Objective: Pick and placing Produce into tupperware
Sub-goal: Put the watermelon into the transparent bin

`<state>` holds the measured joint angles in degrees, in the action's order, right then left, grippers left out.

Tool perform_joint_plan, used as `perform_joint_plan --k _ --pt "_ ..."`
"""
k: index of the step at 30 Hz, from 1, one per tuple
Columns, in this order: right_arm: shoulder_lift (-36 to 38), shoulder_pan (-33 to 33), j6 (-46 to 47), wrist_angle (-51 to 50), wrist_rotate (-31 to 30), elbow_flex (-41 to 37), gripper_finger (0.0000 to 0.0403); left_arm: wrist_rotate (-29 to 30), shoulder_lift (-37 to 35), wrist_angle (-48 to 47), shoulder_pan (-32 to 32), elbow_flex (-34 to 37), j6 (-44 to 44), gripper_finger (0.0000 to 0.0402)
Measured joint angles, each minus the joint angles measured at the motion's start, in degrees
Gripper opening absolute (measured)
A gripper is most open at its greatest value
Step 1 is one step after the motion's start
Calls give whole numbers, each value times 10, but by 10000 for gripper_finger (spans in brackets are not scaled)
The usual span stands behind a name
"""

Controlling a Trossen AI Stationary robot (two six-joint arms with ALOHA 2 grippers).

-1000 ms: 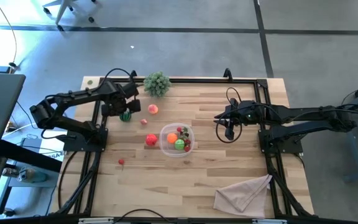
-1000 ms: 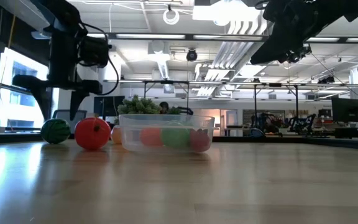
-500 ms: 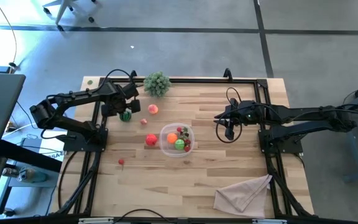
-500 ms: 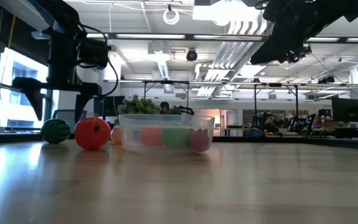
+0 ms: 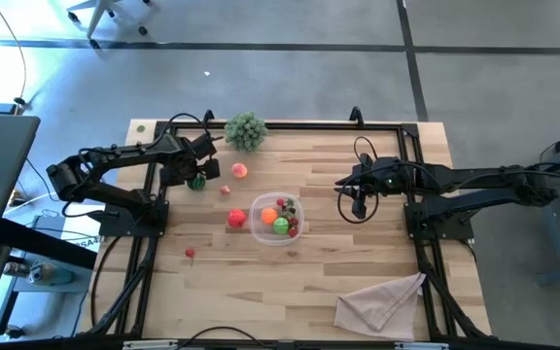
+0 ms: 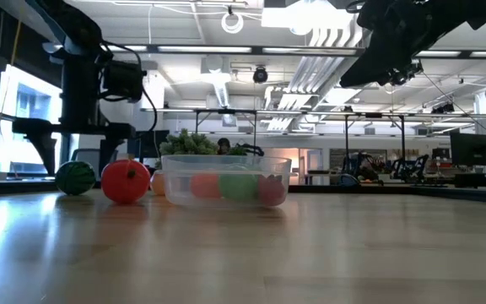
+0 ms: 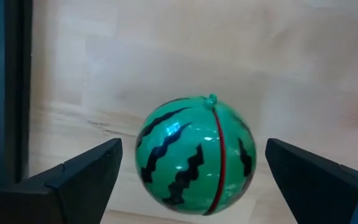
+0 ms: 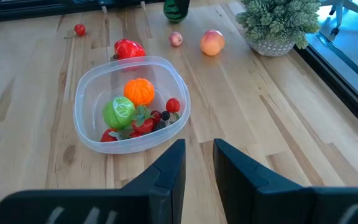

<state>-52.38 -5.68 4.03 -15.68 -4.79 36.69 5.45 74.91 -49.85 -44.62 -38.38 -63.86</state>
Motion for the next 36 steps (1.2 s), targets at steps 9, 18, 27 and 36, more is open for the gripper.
perform_joint_plan --k 9,18,27,36 --pt "0 0 0 0 0 0 71 0 41 9 0 0 4 387" --pt "0 0 0 0 0 0 71 -4 49 35 0 0 11 386" --pt "0 0 0 0 0 0 71 5 49 33 0 0 21 385" --pt "0 0 0 0 0 0 71 13 49 33 0 0 35 385"
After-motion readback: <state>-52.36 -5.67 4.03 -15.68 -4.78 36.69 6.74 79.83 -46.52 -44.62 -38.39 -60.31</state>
